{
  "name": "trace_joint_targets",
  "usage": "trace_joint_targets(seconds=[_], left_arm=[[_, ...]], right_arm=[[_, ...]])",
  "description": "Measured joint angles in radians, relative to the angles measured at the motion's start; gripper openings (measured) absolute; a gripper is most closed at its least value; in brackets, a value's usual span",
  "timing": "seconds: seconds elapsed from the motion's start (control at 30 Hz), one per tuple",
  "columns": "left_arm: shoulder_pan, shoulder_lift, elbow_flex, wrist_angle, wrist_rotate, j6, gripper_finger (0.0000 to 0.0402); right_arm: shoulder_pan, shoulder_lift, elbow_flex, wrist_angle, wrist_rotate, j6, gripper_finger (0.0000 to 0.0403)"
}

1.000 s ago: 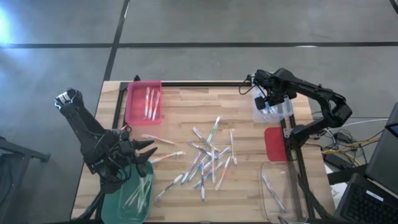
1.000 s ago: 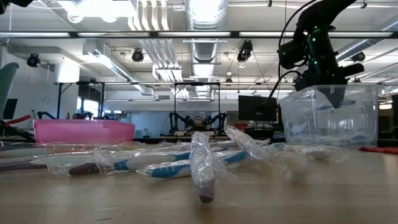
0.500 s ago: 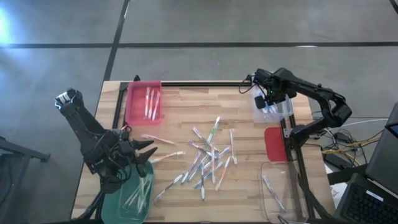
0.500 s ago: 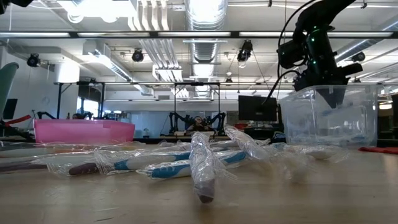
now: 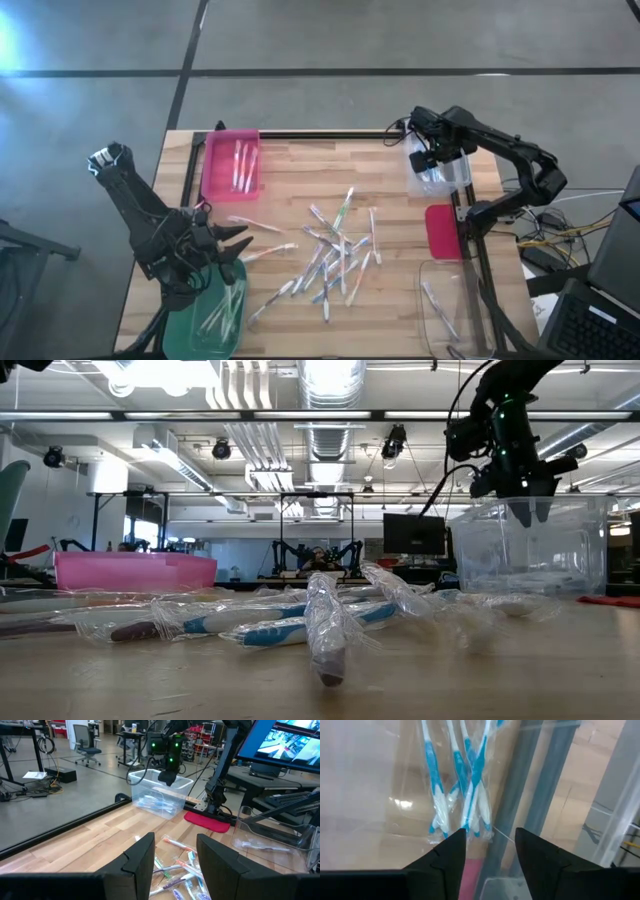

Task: Pick & Place Toothbrushes
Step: Put the orange toothbrush into the pink bin

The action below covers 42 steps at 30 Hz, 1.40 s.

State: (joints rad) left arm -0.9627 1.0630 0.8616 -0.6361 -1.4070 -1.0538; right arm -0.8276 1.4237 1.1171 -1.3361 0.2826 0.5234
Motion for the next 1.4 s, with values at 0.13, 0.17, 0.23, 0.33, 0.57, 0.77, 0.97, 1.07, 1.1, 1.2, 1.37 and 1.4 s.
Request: trace_joint_targets(seconds=[0.13, 0.17, 0.23, 0.33, 0.57, 0.77, 0.97, 1.07, 1.1, 1.2, 1.37, 1.4], left_arm=[[0.001, 0.000, 0.000, 0.000, 0.000, 0.000, 0.0152], [0.001, 0.000, 0.000, 0.000, 0.000, 0.000, 0.0152], [0.001, 0.000, 0.000, 0.000, 0.000, 0.000, 0.0152], [0.001, 0.000, 0.000, 0.000, 0.000, 0.000, 0.0152], [0.000, 0.000, 0.000, 0.000, 0.000, 0.000, 0.0152], [0.000, 0.000, 0.000, 0.000, 0.000, 0.000, 0.0152], [0.000, 0.000, 0.000, 0.000, 0.000, 0.000, 0.0152], [0.000, 0.000, 0.000, 0.000, 0.000, 0.000, 0.0152], [0.000, 0.000, 0.000, 0.000, 0.000, 0.000, 0.0152], [0.000, 0.000, 0.000, 0.000, 0.000, 0.000, 0.0152], [0.000, 0.000, 0.000, 0.000, 0.000, 0.000, 0.0152], [0.000, 0.000, 0.000, 0.000, 0.000, 0.000, 0.0152]], right_arm=[[0.000, -0.030, 0.035, -0.002, -0.001, -0.004, 0.0175], [0.000, -0.040, 0.044, -0.001, -0.002, -0.004, 0.0177], [0.000, -0.064, 0.062, -0.002, -0.004, -0.004, 0.0180], [0.000, -0.099, 0.090, -0.001, -0.004, -0.004, 0.0183], [0.019, -0.178, 0.133, -0.001, -0.006, -0.001, 0.0176], [0.061, -0.226, 0.159, 0.000, -0.007, -0.003, 0.0152], [0.116, -0.273, 0.173, 0.000, -0.044, -0.002, 0.0125], [0.166, -0.295, 0.170, -0.001, -0.049, 0.016, 0.0112], [0.188, -0.302, 0.168, 0.000, -0.049, 0.036, 0.0107], [0.263, -0.316, 0.159, 0.010, -0.049, 0.084, 0.0094], [0.415, -0.308, 0.152, 0.035, -0.050, 0.143, 0.0071], [0.447, -0.304, 0.151, 0.057, -0.050, 0.154, 0.0067]])
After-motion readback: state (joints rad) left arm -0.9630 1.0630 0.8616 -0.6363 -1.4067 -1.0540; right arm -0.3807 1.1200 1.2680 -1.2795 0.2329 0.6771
